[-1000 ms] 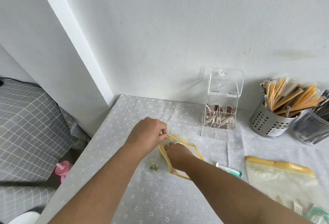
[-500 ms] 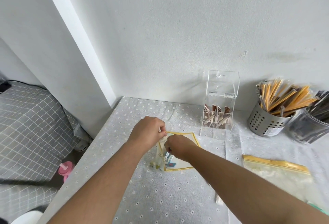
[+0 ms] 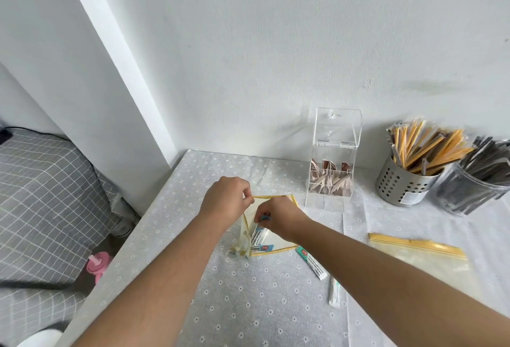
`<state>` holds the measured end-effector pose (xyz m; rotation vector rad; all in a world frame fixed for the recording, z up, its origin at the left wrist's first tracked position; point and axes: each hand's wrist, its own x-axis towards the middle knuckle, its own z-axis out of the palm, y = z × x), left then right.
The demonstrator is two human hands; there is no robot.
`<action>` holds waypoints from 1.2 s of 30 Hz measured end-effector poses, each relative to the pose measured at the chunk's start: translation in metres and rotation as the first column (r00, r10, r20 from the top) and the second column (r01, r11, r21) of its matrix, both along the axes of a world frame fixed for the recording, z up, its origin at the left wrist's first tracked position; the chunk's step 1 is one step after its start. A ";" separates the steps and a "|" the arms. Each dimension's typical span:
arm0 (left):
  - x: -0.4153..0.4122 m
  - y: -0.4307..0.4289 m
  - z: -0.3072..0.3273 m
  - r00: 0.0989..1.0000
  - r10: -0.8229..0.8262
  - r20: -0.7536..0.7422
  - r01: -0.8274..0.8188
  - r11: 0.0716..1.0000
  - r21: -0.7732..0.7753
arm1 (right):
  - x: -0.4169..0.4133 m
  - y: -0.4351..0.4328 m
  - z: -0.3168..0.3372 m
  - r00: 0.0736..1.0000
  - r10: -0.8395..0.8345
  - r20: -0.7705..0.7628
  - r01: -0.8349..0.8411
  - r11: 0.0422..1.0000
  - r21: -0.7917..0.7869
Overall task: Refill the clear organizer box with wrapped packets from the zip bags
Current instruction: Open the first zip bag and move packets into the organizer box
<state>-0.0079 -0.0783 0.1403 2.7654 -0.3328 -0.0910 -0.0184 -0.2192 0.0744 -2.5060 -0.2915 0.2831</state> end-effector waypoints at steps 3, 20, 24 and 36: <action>0.001 -0.004 0.001 0.999 0.051 -0.010 -0.051 0.998 -0.033 | -0.006 -0.014 0.017 0.999 -0.039 0.005 0.039 0.999 0.035; -0.018 -0.005 -0.016 1.000 0.000 -0.001 0.000 1.000 -0.013 | -0.011 0.020 -0.060 0.962 -0.060 -0.267 -0.038 0.937 -0.347; -0.019 -0.007 -0.014 0.999 -0.032 0.011 0.032 0.999 0.009 | -0.016 0.020 -0.069 0.977 -0.007 -0.215 -0.084 0.907 -0.412; -0.022 -0.006 -0.017 0.998 -0.058 -0.007 0.058 0.998 -0.005 | -0.016 0.005 -0.065 0.853 -0.241 -0.463 0.386 0.889 0.248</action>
